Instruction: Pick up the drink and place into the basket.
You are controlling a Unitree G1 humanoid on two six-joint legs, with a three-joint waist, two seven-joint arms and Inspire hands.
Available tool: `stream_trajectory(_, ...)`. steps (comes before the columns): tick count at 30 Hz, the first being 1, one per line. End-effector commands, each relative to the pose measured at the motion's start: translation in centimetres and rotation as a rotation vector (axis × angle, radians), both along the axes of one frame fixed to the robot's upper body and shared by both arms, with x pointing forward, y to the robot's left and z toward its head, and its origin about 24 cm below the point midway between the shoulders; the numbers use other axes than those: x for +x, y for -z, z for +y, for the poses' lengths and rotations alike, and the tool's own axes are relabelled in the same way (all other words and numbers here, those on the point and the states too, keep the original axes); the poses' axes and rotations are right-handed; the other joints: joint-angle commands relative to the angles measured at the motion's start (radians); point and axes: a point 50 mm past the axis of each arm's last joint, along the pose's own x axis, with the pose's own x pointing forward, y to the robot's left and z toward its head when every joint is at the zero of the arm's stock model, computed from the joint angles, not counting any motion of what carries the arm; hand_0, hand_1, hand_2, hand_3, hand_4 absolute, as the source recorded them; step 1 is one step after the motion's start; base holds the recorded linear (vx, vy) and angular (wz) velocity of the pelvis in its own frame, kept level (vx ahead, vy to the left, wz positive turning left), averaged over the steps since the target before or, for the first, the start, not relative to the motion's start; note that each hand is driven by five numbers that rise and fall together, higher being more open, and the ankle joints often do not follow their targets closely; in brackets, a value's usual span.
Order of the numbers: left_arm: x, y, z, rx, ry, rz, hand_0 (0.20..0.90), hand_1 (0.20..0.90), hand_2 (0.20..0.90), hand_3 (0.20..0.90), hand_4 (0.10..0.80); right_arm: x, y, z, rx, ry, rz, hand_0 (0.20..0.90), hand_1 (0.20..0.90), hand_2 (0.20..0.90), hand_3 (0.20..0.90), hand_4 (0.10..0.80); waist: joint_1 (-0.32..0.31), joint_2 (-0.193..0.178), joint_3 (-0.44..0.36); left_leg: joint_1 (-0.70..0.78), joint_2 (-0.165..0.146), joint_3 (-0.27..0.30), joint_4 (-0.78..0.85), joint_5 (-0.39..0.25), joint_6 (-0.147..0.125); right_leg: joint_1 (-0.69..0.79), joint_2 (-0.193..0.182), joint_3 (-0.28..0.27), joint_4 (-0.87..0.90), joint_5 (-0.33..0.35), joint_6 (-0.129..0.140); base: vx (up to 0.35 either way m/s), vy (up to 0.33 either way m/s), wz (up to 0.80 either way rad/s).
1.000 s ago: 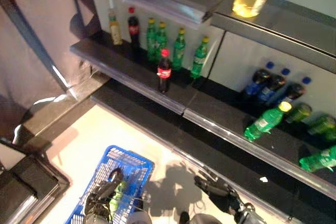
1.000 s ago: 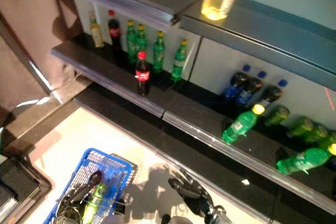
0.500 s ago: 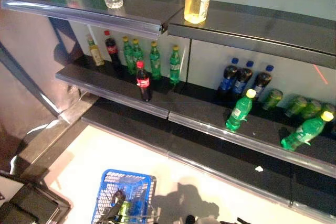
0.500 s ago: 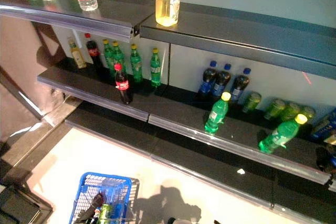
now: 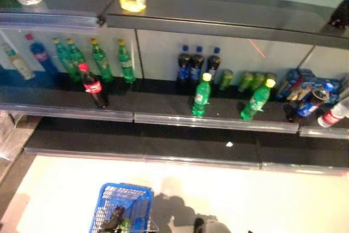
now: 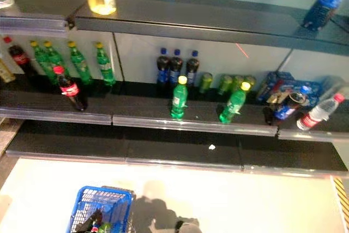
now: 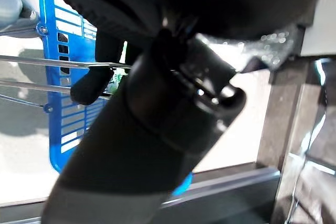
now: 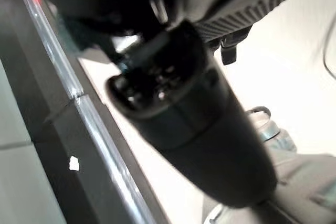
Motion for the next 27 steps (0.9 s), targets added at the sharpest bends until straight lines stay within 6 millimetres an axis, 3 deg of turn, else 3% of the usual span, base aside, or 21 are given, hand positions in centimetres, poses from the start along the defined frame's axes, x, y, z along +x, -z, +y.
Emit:
stream_trajectory(1, 0.4, -0.9, 2.3, 0.123, 0.074, -0.004, 0.300, 0.300, 0.300, 0.200, 0.100, 1.0, -0.1, 0.7, -0.025, -0.210, -0.001, 0.900, 0.900, 0.900, 0.900, 0.800, 0.031, 0.018, -0.012, 0.011, -0.003, -0.154, 0.075, -0.075, 0.000, 0.081, -0.016, -0.093, -0.160, 0.162, 0.028, -0.110, -0.611, -0.71)
stream_trajectory(4, 0.9, -1.2, 2.9, 0.146, 0.071, 0.023, 0.300, 0.300, 0.300, 0.200, 0.100, 1.2, -0.1, 0.9, 0.017, -0.271, 0.013, 0.900, 0.900, 0.900, 0.900, 0.800, 0.024, -0.006, -0.005, -0.009, 0.087, -0.126, 0.114, -0.048, -0.048, 0.104, 0.041, -0.058, -0.208, 0.140, -0.001, -0.100, -0.588, -1.00)
stream_trajectory(6, 0.5, -1.1, 2.8, 0.142, 0.051, 0.034, 0.300, 0.300, 0.300, 0.200, 0.100, 1.3, -0.1, 1.1, 0.057, -0.247, 0.012, 0.900, 0.900, 0.900, 0.900, 0.800, 0.024, -0.021, 0.001, -0.012, 0.131, -0.142, 0.169, -0.046, -0.076, 0.141, 0.081, -0.049, -0.248, 0.128, -0.012, 0.020, -0.575, -0.81)
stream_trajectory(8, 0.5, -1.0, 2.4, 0.123, -0.001, 0.012, 0.300, 0.300, 0.300, 0.200, 0.100, 1.1, -0.1, 0.8, 0.071, -0.224, 0.015, 0.900, 0.900, 0.900, 0.900, 0.800, 0.031, -0.039, 0.009, -0.082, 0.164, -0.156, 0.289, 0.043, -0.096, 0.157, 0.115, -0.049, -0.275, 0.133, -0.053, -0.059, -0.489, -0.58)
stream_trajectory(9, 0.4, -0.9, 2.2, 0.107, -0.022, -0.010, 0.300, 0.300, 0.300, 0.200, 0.100, 1.0, -0.1, 0.7, 0.077, -0.210, 0.018, 0.900, 0.900, 0.900, 0.900, 0.800, 0.043, -0.049, 0.018, -0.132, 0.149, -0.213, 0.376, 0.058, -0.093, 0.169, 0.127, -0.042, -0.282, 0.131, -0.070, -0.093, -0.431, -0.56)
stream_trajectory(11, -0.2, -0.6, 1.3, 0.078, -0.071, -0.042, 0.300, 0.300, 0.300, 0.200, 0.100, 1.5, -0.3, 0.3, 0.061, -0.255, 0.007, 0.900, 0.900, 0.900, 0.900, 0.800, 0.079, -0.058, 0.034, -0.215, 0.007, -0.340, 0.446, -0.006, -0.034, 0.179, 0.145, 0.019, -0.290, 0.129, -0.084, 0.017, -0.251, -0.88)
stream_trajectory(13, -0.7, -0.4, 0.9, 0.064, -0.110, -0.047, 0.300, 0.300, 0.300, 0.200, 0.100, 2.0, -0.4, 0.3, 0.056, -0.276, 0.000, 0.900, 0.900, 0.900, 0.900, 0.800, 0.095, -0.053, 0.040, -0.233, -0.080, -0.393, 0.427, -0.034, -0.002, 0.183, 0.168, 0.061, -0.291, 0.126, -0.088, 0.077, -0.123, -1.22)
stream_trajectory(16, -1.0, -0.3, 1.0, 0.057, -0.141, -0.042, 0.300, 0.300, 0.300, 0.200, 0.100, 2.5, -0.4, 0.5, 0.047, -0.299, 0.003, 0.900, 0.900, 0.900, 0.900, 0.800, 0.104, -0.037, 0.033, -0.233, -0.153, -0.432, 0.312, -0.035, 0.014, 0.181, 0.213, 0.113, -0.290, 0.118, -0.089, 0.185, -0.140, -1.06)
stream_trajectory(18, -1.0, -0.3, 0.9, 0.062, -0.149, -0.032, 0.300, 0.300, 0.300, 0.200, 0.100, 2.5, -0.3, 0.8, 0.056, -0.314, 0.007, 0.900, 0.900, 0.900, 0.900, 0.800, 0.124, -0.020, 0.032, -0.254, -0.183, -0.450, 0.200, 0.009, 0.002, 0.203, 0.249, 0.134, -0.292, 0.105, -0.087, 0.301, -0.206, -0.84)
stream_trajectory(20, -1.3, -0.3, 1.0, 0.067, -0.162, -0.023, 0.300, 0.300, 0.300, 0.200, 0.100, 2.6, -0.2, 1.1, 0.067, -0.336, 0.001, 0.900, 0.900, 0.900, 0.900, 0.800, 0.142, -0.009, 0.034, -0.278, -0.191, -0.442, 0.143, 0.061, -0.012, 0.221, 0.267, 0.131, -0.285, 0.087, -0.088, 0.346, -0.242, -0.69)
stream_trajectory(21, -1.7, -0.3, 1.1, 0.072, -0.162, -0.013, 0.300, 0.300, 0.300, 0.200, 0.100, 2.6, -0.2, 1.4, 0.077, -0.355, -0.003, 0.900, 0.900, 0.900, 0.900, 0.800, 0.156, 0.001, 0.033, -0.312, -0.194, -0.393, 0.111, 0.102, -0.022, 0.242, 0.284, 0.111, -0.275, 0.067, -0.088, 0.293, -0.206, -0.69)
stream_trajectory(22, -1.8, -0.3, 1.2, 0.073, -0.162, -0.013, 0.300, 0.300, 0.300, 0.200, 0.100, 2.6, -0.2, 1.5, 0.077, -0.355, -0.003, 0.900, 0.900, 0.900, 0.900, 0.800, 0.158, 0.000, 0.034, -0.309, -0.195, -0.392, 0.109, 0.103, -0.022, 0.243, 0.283, 0.112, -0.274, 0.065, -0.088, 0.300, -0.213, -0.51)
stream_trajectory(23, -1.9, -0.3, 1.2, 0.075, -0.160, -0.007, 0.300, 0.300, 0.300, 0.200, 0.100, 2.5, -0.2, 1.6, 0.080, -0.363, -0.003, 0.900, 0.900, 0.900, 0.900, 0.800, 0.163, 0.006, 0.031, -0.324, -0.197, -0.351, 0.097, 0.118, -0.024, 0.256, 0.293, 0.095, -0.267, 0.053, -0.088, 0.245, -0.165, -0.58)
stream_trajectory(25, -2.2, -0.4, 1.5, 0.081, -0.162, 0.006, 0.300, 0.300, 0.300, 0.200, 0.100, 2.3, -0.1, 1.9, 0.082, -0.360, 0.000, 0.900, 0.900, 0.900, 0.900, 0.800, 0.170, 0.007, 0.020, -0.338, -0.207, -0.246, 0.092, 0.120, -0.015, 0.283, 0.313, 0.059, -0.246, 0.020, -0.090, 0.414, -0.234, -0.42)
stream_trajectory(26, -2.4, -0.4, 1.8, 0.082, -0.172, 0.014, 0.300, 0.300, 0.300, 0.200, 0.100, 2.1, -0.1, 2.2, 0.086, -0.354, 0.006, 0.900, 0.900, 0.900, 0.900, 0.800, 0.173, -0.001, 0.007, -0.337, -0.228, -0.199, 0.104, 0.087, -0.005, 0.305, 0.323, 0.043, -0.221, -0.009, -0.086, 0.564, -0.256, -0.01)
stream_trajectory(27, -2.6, -0.5, 2.1, 0.087, -0.195, 0.016, 0.300, 0.300, 0.300, 0.200, 0.100, 2.2, 0.0, 2.6, 0.093, -0.365, 0.011, 0.900, 0.900, 0.900, 0.900, 0.800, 0.177, -0.012, -0.008, -0.325, -0.241, -0.182, 0.106, 0.063, 0.026, 0.314, 0.341, 0.035, -0.191, -0.032, -0.090, 0.511, -0.247, 0.27)
